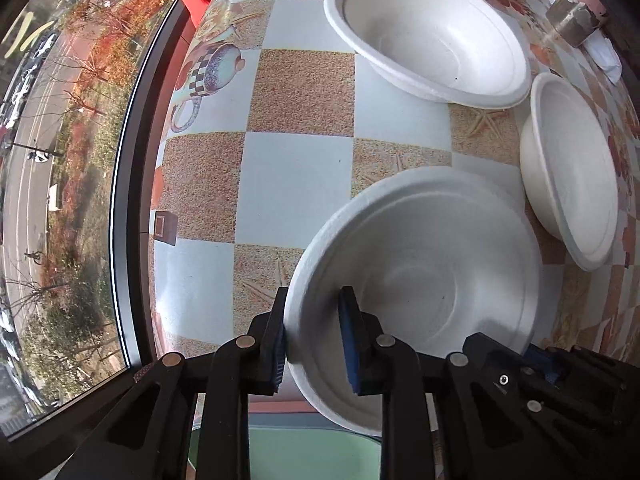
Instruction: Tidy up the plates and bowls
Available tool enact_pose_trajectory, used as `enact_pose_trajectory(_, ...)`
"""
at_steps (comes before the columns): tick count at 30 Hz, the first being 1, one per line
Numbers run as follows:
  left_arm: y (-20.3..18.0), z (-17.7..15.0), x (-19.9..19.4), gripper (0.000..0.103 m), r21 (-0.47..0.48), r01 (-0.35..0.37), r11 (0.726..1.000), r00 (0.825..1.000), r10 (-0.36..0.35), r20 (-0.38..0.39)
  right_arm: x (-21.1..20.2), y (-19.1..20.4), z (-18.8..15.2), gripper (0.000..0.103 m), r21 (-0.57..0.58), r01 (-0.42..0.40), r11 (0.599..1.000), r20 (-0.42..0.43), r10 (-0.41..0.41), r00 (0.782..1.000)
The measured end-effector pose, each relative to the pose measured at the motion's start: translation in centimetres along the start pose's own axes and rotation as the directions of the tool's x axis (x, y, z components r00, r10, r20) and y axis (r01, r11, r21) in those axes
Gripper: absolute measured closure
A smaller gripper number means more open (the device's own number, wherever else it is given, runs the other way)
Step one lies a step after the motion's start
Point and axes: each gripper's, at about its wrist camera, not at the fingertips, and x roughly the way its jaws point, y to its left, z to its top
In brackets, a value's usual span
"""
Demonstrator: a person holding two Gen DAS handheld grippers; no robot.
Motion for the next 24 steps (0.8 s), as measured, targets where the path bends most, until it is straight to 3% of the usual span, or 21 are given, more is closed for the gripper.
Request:
enact_pose_trajectory(11,-7.1,-4.3,-0.9,0.076,0.195,-0.014,0.981,1.0,0.015,-0.006,-2.4,-5.0,-3.0,0.086,0.034,0.041,0.999,-0.018,-0.04,0.999)
enact_pose_trajectory(15,-10.6,-5.9,-1.5,0.07,0.266,0.012,0.964,1.0,-0.012,-0.002,-3.4,-6.5,-3.4,0.084,0.041,0.09,0.995,-0.01,-0.089,0.996)
enact_pose_trajectory(24,-19.3,-8.1,-2.1,0.069,0.393,0.092,0.915,0.996,-0.084,-0.037,-7.9,-13.4,-6.2,0.083,0.103,0.188,0.977,0.03,-0.192,0.981)
